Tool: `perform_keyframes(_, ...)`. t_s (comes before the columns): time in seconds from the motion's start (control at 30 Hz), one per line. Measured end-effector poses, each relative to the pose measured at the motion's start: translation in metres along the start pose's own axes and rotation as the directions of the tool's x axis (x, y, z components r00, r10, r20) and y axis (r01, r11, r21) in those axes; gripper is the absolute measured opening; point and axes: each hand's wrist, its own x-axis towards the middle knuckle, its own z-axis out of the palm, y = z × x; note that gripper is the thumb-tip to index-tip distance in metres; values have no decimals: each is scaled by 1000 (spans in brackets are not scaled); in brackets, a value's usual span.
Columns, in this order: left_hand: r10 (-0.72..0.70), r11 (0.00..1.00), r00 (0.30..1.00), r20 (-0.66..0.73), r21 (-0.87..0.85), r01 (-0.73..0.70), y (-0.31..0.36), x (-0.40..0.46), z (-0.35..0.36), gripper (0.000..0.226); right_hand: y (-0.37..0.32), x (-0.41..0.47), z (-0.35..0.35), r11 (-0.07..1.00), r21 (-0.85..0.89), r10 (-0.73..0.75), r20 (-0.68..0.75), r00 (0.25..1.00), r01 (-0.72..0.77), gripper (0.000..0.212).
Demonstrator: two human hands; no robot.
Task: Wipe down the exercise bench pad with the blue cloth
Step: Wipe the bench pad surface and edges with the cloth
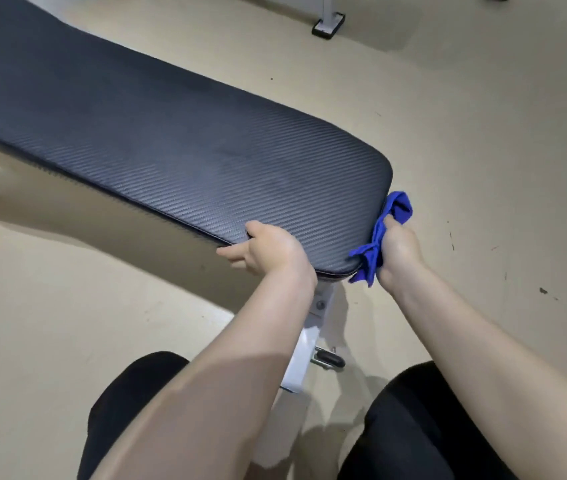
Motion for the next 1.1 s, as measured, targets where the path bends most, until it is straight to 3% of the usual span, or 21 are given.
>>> perform_keyframes(0.07, -12, 999, 999, -35, 39, 14, 1, -1, -1, 60, 3, -16, -13, 991, -132, 32, 23, 999, -28, 23)
perform_keyframes(0.13, -40, 995, 997, -59, 88, 45, 7, -3, -1, 60, 0, -18, -16, 983, -156, 103, 32, 994, -97, 22)
perform_keyframes(0.23, -90, 980, 990, -105, 166, 107, 11, -3, 4, 60, -14, 5, 0, 986, -24, 167, -38, 985, -168, 27)
perform_keyframes(0.37, -107, 957, 977, -182, 248, 151, 12, 6, 11, 62, -46, 47, 24, 986, 32, 164, -177, 970, -161, 19)
perform_keyframes(0.5, -140, 915, 949, -283, 328, 233, 15, 6, 19, 63, -51, 45, 14, 985, -113, 125, -70, 990, -132, 19)
perform_keyframes(0.57, -83, 855, 952, -295, 469, 220, 20, 0, 21, 70, -43, 30, 0, 961, -239, 151, 21, 988, -142, 22)
perform_keyframes(0.63, 185, 660, 966, -180, 751, 13, 24, -11, 20, 79, -45, 28, -8, 935, -291, 222, 35, 974, -203, 23)
perform_keyframes(0.7, 439, 310, 877, 197, 883, -354, 30, -19, 22, 84, -58, 40, -5, 911, -350, 239, 18, 971, -218, 21)
perform_keyframes(0.77, 405, 27, 688, 603, 744, -668, 46, -21, 35, 66, -72, 55, 5, 906, -400, 158, 24, 987, -136, 27)
perform_keyframes(0.83, 223, -103, 496, 839, 526, -844, 65, -9, 57, 49, -84, 71, 17, 914, -395, 109, 23, 994, -91, 31)
perform_keyframes(0.9, 70, -272, 324, 943, 331, -904, 86, 11, 81, 49, -95, 89, 34, 894, -437, 130, 31, 991, -104, 29)
perform_keyframes(0.97, -43, -429, 235, 971, 194, -882, 106, 36, 107, 54, -105, 108, 50, 793, -609, 95, 97, 991, -17, 29)
perform_keyframes(1.03, -93, -532, 229, 969, 146, -834, 127, 63, 133, 58, -108, 119, 71, 567, -816, 27, 157, 987, 114, 31)
perform_keyframes(1.1, -99, -590, 294, 951, 182, -787, 148, 85, 147, 57, -106, 124, 101, 376, -911, -24, 175, 984, 171, 33)
